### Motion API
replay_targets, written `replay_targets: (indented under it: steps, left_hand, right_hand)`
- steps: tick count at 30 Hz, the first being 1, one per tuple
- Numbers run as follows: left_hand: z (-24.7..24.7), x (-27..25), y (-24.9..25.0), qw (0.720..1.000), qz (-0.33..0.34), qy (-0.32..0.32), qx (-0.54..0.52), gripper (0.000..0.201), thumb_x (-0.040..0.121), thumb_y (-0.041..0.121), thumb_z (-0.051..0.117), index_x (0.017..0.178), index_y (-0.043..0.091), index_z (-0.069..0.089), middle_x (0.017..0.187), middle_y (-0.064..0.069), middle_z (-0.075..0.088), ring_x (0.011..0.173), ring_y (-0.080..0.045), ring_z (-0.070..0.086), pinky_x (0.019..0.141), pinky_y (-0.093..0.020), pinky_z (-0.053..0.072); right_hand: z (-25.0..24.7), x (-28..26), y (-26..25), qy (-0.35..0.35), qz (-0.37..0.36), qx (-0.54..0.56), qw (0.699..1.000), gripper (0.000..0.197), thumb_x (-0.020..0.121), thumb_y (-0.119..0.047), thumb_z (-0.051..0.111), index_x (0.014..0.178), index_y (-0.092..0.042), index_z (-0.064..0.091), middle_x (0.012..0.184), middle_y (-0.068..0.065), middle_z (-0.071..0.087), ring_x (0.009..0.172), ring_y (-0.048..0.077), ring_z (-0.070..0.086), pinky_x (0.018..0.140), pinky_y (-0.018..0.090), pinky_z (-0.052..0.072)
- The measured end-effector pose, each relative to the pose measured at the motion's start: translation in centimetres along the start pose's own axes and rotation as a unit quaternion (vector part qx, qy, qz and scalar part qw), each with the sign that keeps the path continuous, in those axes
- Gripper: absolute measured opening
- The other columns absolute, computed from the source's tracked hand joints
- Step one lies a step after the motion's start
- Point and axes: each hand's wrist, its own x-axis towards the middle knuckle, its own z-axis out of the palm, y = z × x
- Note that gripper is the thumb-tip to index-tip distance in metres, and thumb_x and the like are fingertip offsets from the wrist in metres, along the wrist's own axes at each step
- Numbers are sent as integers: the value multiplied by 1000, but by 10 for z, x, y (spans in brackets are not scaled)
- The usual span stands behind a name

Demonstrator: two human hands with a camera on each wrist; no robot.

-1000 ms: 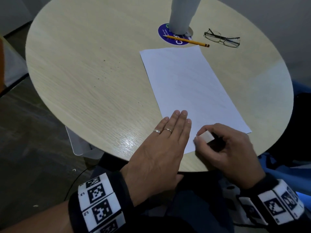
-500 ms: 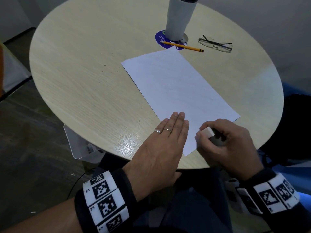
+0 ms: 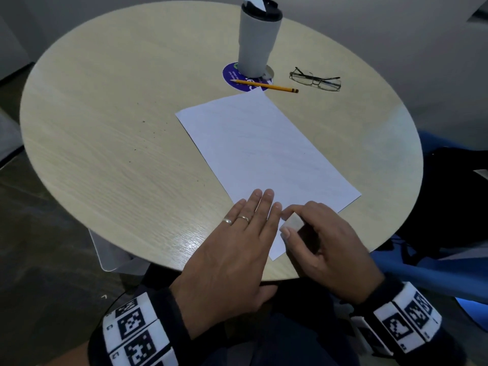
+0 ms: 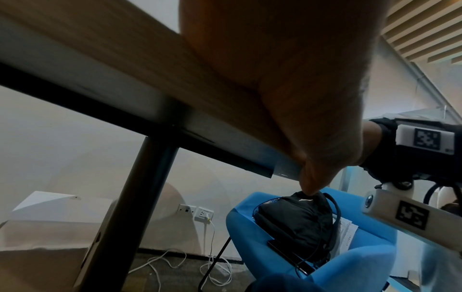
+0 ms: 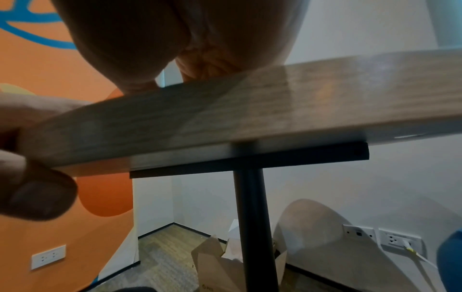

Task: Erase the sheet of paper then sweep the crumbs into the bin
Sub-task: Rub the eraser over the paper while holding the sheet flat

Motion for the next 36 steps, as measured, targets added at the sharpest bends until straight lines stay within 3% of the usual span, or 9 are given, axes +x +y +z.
replay_targets:
  steps: [6, 12, 15, 21, 25, 28, 30, 33, 36]
  left_hand:
    - [-2, 2, 1, 1000, -2, -4, 1, 115, 82, 69, 53, 164, -3, 16, 172, -24, 8, 161, -36, 8, 129, -50, 21]
    - [-4, 1, 1, 1000, 2, -3, -16, 110, 87, 70, 49, 165, 1, 15, 174, -20, 6, 162, -32, 5, 130, -47, 19]
    - [-4, 2, 1, 1000, 4, -8, -25, 112, 86, 70, 53, 166, 2, 13, 174, -19, 4, 162, -31, 3, 130, -46, 18]
    - [-7, 0, -2, 997, -1, 16, -71, 111, 90, 80, 46, 167, 6, 13, 176, -11, 2, 163, -23, -2, 131, -41, 11]
    - [-16, 1, -19, 988, -78, 30, -126, 95, 100, 77, 31, 167, 13, 14, 176, -10, -1, 162, -22, -7, 131, -40, 3]
    - [-21, 5, -37, 990, -93, 58, -93, 79, 102, 68, 37, 160, 14, 36, 166, -11, 32, 153, -30, 28, 126, -44, 25]
    - [-22, 6, -43, 992, -83, 73, -67, 71, 97, 67, 41, 147, 16, 50, 140, -3, 52, 124, -27, 47, 106, -41, 42]
    - [-22, 6, -38, 989, -88, 100, -69, 59, 95, 65, 41, 128, 21, 59, 118, 4, 51, 104, -22, 45, 90, -38, 43]
    - [-16, 8, -35, 984, -82, 115, -112, 43, 95, 58, 46, 114, 22, 61, 125, 4, 49, 113, -24, 45, 98, -37, 41]
  right_hand:
    - [-19, 9, 18, 112, 106, 17, 988, 15, 92, -16, 81, 105, -20, 74, 91, -15, 72, 84, 6, 66, 78, 19, 49]
    - [-16, 11, 19, 92, 68, -26, 993, 11, 93, -13, 78, 87, -20, 72, 83, -7, 70, 77, 19, 63, 73, 41, 51]
    - [-18, 11, 14, 106, 76, -6, 991, 13, 89, -9, 81, 86, -18, 73, 81, -6, 70, 75, 22, 64, 70, 41, 51]
    - [-10, 6, 1, 41, 35, -9, 999, 9, 90, -25, 71, 83, -20, 70, 73, -3, 63, 72, 22, 58, 66, 44, 49]
    - [-25, 10, 5, -25, 24, 24, 999, 4, 92, -28, 71, 88, -28, 72, 83, -7, 69, 79, 18, 65, 71, 43, 52]
    - [-32, 10, 3, -49, 34, 13, 998, 9, 96, -27, 77, 90, -31, 73, 88, -9, 72, 83, 16, 67, 75, 37, 50]
    - [-35, 12, 5, -16, 61, -20, 998, 11, 91, -22, 83, 90, -29, 75, 87, -11, 73, 82, 12, 66, 76, 27, 48]
    - [-29, 12, -1, 45, 100, -5, 994, 8, 87, -22, 83, 92, -24, 77, 87, -13, 75, 80, 10, 68, 73, 18, 49]
    - [-9, 9, -15, 46, 81, 25, 995, 7, 90, -17, 81, 88, -22, 76, 83, -9, 73, 74, 15, 67, 69, 25, 51]
